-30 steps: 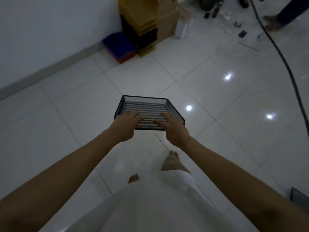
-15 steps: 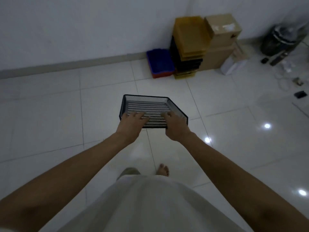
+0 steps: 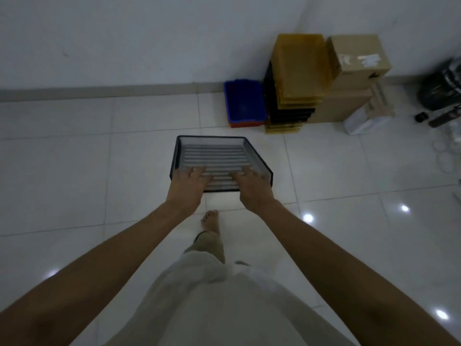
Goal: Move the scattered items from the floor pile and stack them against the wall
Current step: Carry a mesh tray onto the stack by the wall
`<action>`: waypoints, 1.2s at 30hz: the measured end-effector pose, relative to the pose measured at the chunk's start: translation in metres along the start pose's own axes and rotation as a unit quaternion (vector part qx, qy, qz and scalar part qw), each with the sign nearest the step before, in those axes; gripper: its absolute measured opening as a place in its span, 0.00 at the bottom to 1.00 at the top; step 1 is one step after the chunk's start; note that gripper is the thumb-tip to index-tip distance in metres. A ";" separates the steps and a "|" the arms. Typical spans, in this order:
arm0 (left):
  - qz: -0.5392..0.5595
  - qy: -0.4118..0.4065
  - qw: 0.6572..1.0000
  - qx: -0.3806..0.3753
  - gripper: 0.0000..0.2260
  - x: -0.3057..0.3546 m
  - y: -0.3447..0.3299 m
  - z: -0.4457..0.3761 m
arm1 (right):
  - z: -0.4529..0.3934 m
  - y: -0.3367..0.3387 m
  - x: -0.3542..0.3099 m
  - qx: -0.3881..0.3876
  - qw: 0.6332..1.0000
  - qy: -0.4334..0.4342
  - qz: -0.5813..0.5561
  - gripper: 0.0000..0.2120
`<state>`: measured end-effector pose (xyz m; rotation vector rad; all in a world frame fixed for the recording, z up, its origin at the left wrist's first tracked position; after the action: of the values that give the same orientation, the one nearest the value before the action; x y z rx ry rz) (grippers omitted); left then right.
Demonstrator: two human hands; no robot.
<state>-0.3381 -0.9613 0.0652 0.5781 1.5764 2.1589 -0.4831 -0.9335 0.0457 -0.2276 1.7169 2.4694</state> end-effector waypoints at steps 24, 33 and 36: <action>0.079 0.082 0.992 0.053 0.32 0.089 0.001 -0.359 | -0.234 0.051 0.298 0.082 0.994 -0.020 -0.074 0.29; 0.083 0.103 0.986 0.102 0.33 0.031 -0.131 -0.482 | -0.380 -0.053 0.336 0.126 0.987 0.017 -0.095 0.31; 0.083 0.104 0.982 0.131 0.32 0.014 -0.188 -0.524 | -0.432 -0.109 0.354 0.141 0.986 0.032 -0.088 0.29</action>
<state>-0.6224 -1.3140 -0.2580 0.5989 2.0117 2.2060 -0.7876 -1.2946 -0.2712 -0.4112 1.9516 2.0888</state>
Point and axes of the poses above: each hand's wrist, its own z-axis away from the middle knuckle, its own y-axis out of the back of the hand, x = y × z, the point moved 9 cm from there along -z, towards the middle knuckle, and after that the axes turned 1 degree about -x, right-handed, at the moved point
